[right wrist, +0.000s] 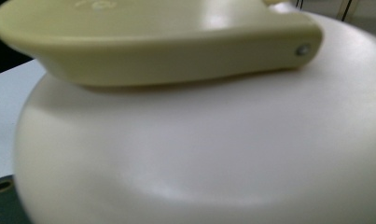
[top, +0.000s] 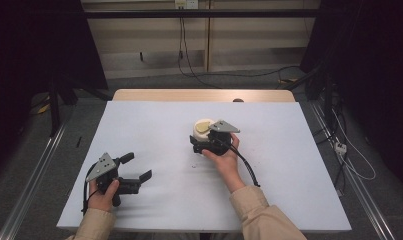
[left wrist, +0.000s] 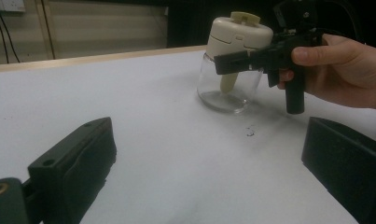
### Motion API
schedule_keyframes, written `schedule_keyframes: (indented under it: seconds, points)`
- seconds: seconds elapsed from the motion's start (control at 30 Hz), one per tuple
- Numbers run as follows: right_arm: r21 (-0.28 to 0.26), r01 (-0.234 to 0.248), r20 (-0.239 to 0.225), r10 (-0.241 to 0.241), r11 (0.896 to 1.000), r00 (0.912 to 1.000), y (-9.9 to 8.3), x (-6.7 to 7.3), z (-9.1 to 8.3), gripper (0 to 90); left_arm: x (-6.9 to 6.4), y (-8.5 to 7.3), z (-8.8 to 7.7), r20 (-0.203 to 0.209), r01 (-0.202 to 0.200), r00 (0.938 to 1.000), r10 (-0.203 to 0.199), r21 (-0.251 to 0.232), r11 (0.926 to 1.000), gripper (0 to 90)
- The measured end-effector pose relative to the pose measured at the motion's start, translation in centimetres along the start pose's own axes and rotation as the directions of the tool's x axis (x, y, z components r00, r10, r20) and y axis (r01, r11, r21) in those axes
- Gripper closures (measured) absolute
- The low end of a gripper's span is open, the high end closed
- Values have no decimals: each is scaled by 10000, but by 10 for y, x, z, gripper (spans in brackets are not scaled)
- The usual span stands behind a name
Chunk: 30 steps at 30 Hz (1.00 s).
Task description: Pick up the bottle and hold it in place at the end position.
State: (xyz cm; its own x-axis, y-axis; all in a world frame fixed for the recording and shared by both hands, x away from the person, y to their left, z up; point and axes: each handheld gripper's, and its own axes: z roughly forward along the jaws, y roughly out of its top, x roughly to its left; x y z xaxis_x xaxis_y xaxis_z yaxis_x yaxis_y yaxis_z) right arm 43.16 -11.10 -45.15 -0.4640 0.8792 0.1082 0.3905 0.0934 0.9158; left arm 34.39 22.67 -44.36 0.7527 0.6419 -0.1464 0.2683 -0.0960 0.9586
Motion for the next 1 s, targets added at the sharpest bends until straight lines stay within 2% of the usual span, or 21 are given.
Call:
schedule_keyframes:
  seconds: [0.47,0.53,0.63,0.83,0.93,1.0]
  points:
    - [287,84,-49,-83,9996,10000,-2,0,1,30,-5,7,12,85,29,10000,-30,113,9999,24]
    - [571,561,22,-564,9968,9984,-5,1,2,32,-6,10,14,112,52,9999,-54,105,9999,24]
    - [498,315,-34,-314,9983,9995,-6,0,1,33,-7,14,18,136,100,9999,-101,58,9999,24]
    - [594,271,-88,-266,9979,9996,-5,-1,0,32,-10,20,23,266,106,9996,-108,57,9999,24]
    - [659,249,-84,-244,9975,9997,-5,-1,-2,32,-11,24,26,193,210,9996,-212,123,9997,24]
    - [669,248,-94,-242,9975,9997,-5,-1,-2,33,-12,27,28,159,123,9998,-126,197,9997,24]
